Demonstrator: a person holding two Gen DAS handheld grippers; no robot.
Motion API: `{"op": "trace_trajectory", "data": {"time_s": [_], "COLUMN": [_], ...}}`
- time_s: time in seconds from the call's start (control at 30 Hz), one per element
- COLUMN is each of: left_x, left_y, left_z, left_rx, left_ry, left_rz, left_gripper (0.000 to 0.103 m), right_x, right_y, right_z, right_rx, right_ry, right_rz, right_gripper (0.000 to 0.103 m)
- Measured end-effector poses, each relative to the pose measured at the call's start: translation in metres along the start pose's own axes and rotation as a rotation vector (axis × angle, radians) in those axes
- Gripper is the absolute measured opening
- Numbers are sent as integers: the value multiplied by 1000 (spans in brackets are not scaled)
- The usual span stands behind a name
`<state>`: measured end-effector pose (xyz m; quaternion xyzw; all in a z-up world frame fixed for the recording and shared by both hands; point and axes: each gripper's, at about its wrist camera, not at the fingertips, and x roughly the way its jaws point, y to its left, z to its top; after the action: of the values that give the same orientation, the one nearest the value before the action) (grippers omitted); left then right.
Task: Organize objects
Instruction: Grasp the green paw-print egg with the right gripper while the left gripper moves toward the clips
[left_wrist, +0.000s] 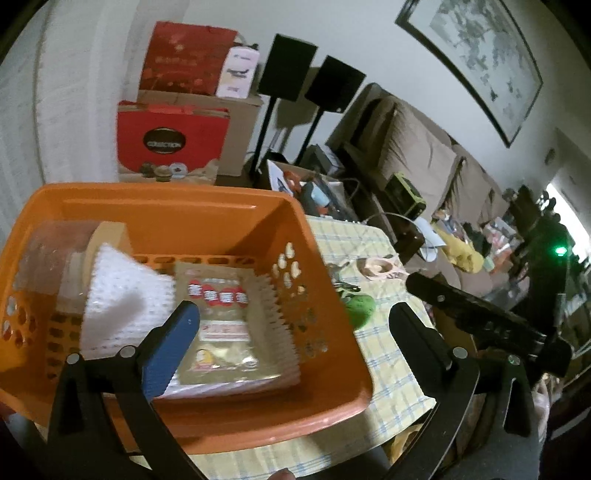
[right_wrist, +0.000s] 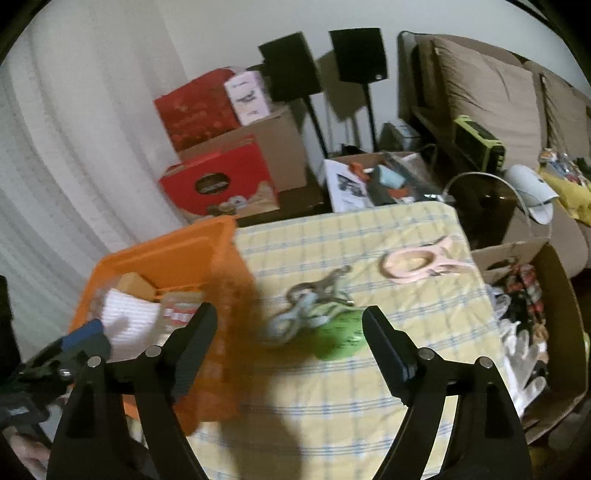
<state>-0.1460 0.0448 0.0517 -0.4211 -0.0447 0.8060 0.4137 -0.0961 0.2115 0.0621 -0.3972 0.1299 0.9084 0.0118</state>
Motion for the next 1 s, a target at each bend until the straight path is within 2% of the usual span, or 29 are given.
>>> {"op": "trace_trajectory", "data": {"time_s": [0.27,0.47,0.63,1.0], "left_x": [18,36,52,64], "left_y": [-30,-47,-57,-53], "left_z": [3,5,4,7], "left_rx": [40,57,88,86], "left_ry": [24,52,83,116], "left_rz": [-22,-16,18,26], "left_gripper": [103,103,103,103], "right_x": [30,50,68,102], "right_y": [-30,-34,-32,-27], "right_z": [-11,-20,-26,-35], "right_rx": [-29,-99,-156,-238], "right_ry": [62,88,110,148], "right_rz": [-75,-105,-107,-80], "right_gripper": [83,83,83,83]}}
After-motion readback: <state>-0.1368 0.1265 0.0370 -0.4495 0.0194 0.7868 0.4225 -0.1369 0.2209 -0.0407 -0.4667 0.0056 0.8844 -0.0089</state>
